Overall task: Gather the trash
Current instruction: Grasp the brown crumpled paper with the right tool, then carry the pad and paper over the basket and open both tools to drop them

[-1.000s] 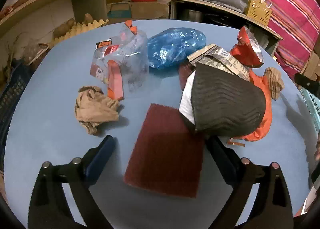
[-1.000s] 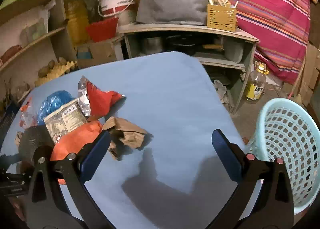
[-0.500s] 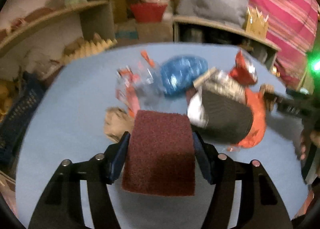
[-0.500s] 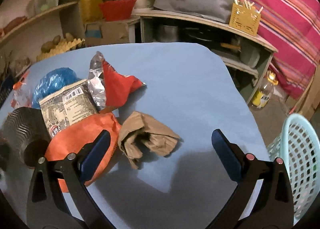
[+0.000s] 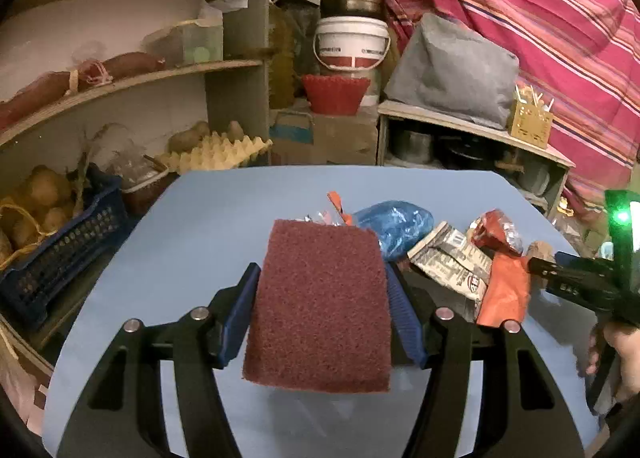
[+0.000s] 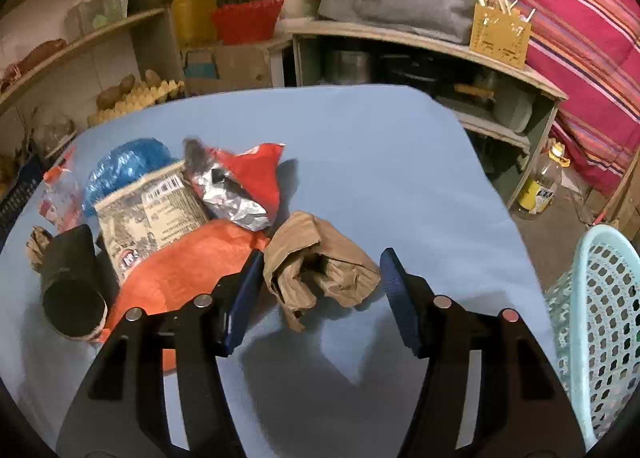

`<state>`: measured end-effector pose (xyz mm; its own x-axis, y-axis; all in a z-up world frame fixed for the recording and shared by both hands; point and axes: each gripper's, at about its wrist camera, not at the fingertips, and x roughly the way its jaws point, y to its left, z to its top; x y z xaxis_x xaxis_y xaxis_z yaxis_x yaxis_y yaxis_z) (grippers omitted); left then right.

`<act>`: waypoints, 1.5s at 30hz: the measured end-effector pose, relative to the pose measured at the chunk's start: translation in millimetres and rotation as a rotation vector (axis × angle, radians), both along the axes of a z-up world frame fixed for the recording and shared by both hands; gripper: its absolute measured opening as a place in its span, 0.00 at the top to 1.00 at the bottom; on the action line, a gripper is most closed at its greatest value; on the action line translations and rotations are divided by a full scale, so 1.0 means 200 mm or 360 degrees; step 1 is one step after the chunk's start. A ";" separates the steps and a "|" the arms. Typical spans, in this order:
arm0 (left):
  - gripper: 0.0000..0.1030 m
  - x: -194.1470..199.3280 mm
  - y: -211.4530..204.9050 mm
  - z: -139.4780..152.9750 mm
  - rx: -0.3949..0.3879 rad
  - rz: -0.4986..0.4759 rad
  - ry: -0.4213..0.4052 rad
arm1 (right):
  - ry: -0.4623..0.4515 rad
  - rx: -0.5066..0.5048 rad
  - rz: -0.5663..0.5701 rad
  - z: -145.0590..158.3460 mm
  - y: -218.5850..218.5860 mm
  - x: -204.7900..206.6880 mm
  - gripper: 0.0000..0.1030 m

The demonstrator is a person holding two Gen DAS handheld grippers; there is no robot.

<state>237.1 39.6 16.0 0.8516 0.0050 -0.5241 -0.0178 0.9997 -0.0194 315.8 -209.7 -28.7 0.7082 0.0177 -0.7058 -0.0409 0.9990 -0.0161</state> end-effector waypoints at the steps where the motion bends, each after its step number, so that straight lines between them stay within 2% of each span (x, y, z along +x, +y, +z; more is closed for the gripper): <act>1: 0.40 -0.01 -0.01 0.00 0.0011 0.0006 -0.0011 | -0.0017 0.0003 -0.0001 0.01 0.00 -0.02 0.42; 8: 0.40 -0.04 -0.06 0.04 0.0025 0.0039 -0.0077 | -0.0170 0.0047 -0.0010 0.15 -0.09 -0.16 0.42; 17: 0.40 -0.11 -0.15 0.09 0.0025 0.0021 -0.0153 | -0.0286 0.0117 -0.0043 0.28 -0.29 -0.37 0.42; 26: 0.40 -0.19 -0.32 0.11 0.0100 -0.0045 -0.0191 | -0.0395 0.0052 -0.0076 0.37 -0.46 -0.57 0.42; 34: 0.40 -0.24 -0.63 0.19 0.0145 -0.0131 -0.0263 | -0.0413 0.0084 -0.0205 0.39 -0.72 -0.68 0.42; 45: 0.40 -0.19 -1.16 0.20 0.0035 -0.0355 -0.0231 | -0.0393 0.0094 -0.0398 0.38 -1.11 -0.78 0.42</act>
